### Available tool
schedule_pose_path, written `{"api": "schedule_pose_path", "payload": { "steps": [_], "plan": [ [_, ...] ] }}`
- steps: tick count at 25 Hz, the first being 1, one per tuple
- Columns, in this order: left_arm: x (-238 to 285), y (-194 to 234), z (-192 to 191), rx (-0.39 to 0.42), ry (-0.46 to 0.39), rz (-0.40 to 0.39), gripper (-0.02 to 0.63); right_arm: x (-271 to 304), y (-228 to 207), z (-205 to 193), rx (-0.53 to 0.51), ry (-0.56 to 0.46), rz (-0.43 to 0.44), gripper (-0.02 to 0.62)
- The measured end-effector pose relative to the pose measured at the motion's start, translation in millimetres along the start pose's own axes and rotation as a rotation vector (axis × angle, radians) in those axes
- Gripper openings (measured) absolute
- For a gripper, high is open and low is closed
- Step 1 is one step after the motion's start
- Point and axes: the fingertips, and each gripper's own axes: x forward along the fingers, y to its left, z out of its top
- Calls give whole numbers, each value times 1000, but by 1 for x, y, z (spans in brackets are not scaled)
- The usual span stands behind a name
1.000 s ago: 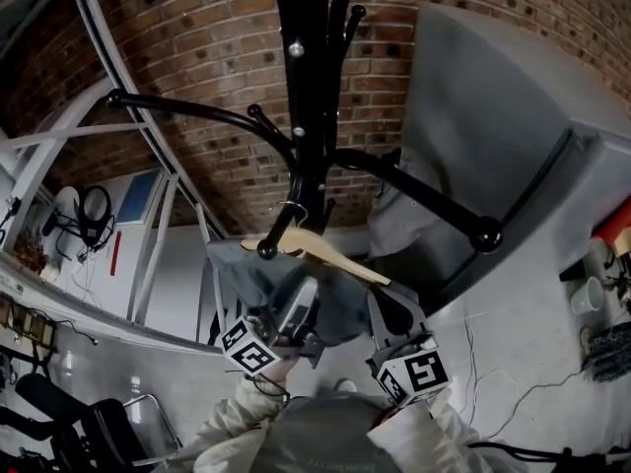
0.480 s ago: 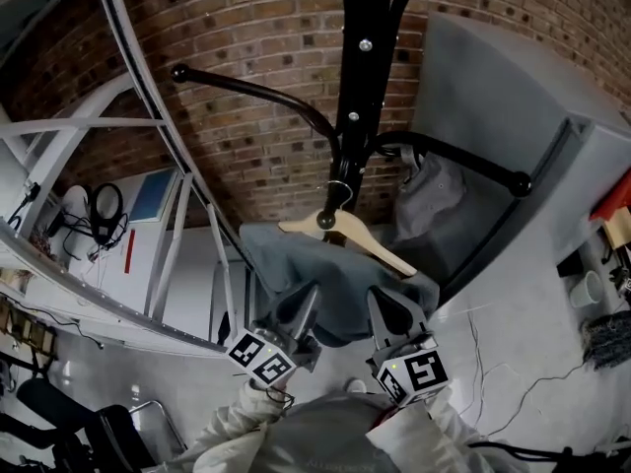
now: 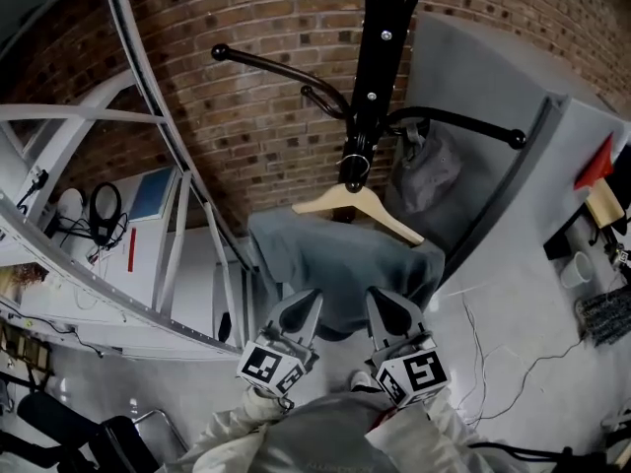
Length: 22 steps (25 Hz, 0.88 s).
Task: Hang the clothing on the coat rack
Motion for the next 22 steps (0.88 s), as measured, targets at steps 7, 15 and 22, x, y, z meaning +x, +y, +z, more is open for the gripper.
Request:
{"api": "schedule_pose_path", "payload": {
  "steps": [7,15,22],
  "plan": [
    [-49,-14,-1,-9,49,-22,8,-29,40,-13,-4,19,-49,25],
    [-89,-31,-13,19,66,-36,8,-60,70,-17,1,33,-96,25],
    [-109,-50,-3,167,85,-27,8,-74,81,-16,-20,55,-114,25]
  ]
}}
